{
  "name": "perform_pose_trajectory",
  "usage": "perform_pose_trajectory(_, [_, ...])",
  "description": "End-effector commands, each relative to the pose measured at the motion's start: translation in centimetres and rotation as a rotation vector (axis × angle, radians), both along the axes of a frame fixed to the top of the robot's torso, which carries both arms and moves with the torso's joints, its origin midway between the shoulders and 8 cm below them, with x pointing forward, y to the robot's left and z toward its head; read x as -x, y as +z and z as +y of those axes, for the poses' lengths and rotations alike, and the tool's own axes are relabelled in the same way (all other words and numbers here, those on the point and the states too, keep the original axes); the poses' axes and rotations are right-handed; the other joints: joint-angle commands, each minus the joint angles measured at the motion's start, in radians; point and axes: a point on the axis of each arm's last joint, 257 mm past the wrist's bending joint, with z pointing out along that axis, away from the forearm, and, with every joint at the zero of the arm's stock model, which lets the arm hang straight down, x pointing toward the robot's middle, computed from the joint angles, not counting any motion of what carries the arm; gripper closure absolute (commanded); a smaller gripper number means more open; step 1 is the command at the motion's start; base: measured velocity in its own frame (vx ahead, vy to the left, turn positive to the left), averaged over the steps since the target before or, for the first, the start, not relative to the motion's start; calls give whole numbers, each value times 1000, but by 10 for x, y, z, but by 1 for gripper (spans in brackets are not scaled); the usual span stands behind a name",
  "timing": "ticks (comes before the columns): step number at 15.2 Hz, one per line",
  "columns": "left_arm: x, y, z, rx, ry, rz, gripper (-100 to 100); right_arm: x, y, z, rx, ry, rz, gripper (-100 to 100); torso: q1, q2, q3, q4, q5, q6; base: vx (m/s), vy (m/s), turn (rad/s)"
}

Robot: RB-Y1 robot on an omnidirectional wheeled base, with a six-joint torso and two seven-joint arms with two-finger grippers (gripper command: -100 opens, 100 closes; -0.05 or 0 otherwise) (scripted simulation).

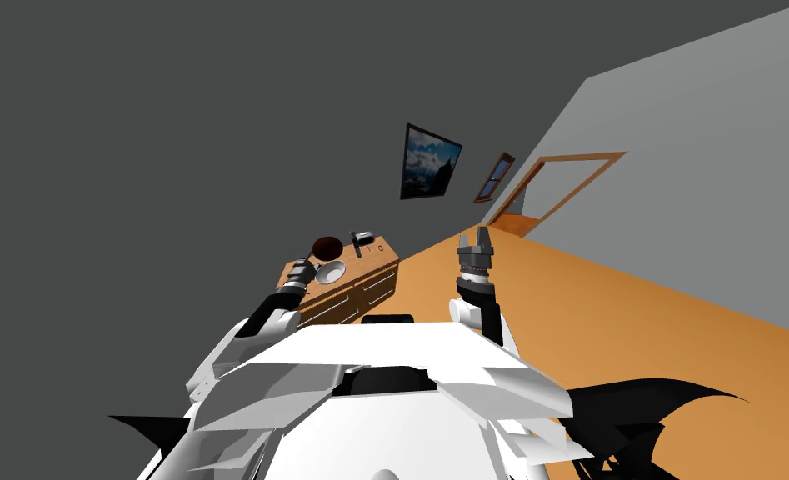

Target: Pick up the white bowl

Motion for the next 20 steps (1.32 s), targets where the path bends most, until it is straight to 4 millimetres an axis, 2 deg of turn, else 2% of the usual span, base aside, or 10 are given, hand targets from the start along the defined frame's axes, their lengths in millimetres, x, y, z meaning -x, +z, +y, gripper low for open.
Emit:
perform_pose_trajectory(1, [2, -13, 8, 9, 16, 43, -100, 0, 0, 0, 0, 0, 0, 0, 0, 0, 0, 0, 0, 0, 9, -29, -34])
perform_pose_trajectory(6, [11, -46, 40, 42, 76, 166, -100, 0, 0, 0, 0, 0, 0, 0, -1, 0, 0, 0, 0, 0, 11, -39, -41])
perform_pose_trajectory(8, [13, -52, 41, 47, 81, 189, -100, 0, 0, 0, 0, 0, 0, 0, -1, 0, 0, 0, 0, 0, 11, -30, -22])
perform_pose_trajectory(11, [22, -71, 61, 74, 124, 261, -100, 0, 0, 0, 0, 0, 0, 0, 0, 0, 0, 0, 0, 0, 11, -34, -39])
perform_pose_trajectory(13, [24, -77, 62, 79, 130, 285, -100, 0, 0, 0, 0, 0, 0, 0, -1, 0, 0, 0, 0, 0, 14, -32, -24])
perform_pose_trajectory(16, [35, -96, 81, 112, 176, 356, -100, 0, 0, 0, 0, 0, 0, 0, 0, 0, 0, 0, 0, 0, 15, -29, -43])
perform_pose_trajectory(18, [38, -101, 81, 117, 181, 377, -100, 0, 0, 0, 0, 0, 0, 0, -1, 0, 0, 0, 0, 0, 13, -32, -21])
perform_pose_trajectory(19, [44, -109, 90, 135, 204, 409, -100, 0, 0, 0, 0, 0, 0, 0, 0, 0, 0, 0, 0, 0, 15, -31, -41])
perform_pose_trajectory(20, [46, -112, 90, 138, 207, 422, -100, 0, 0, 0, 0, 0, 0, 0, 0, 0, 0, 0, 0, 0, 16, -33, -41])
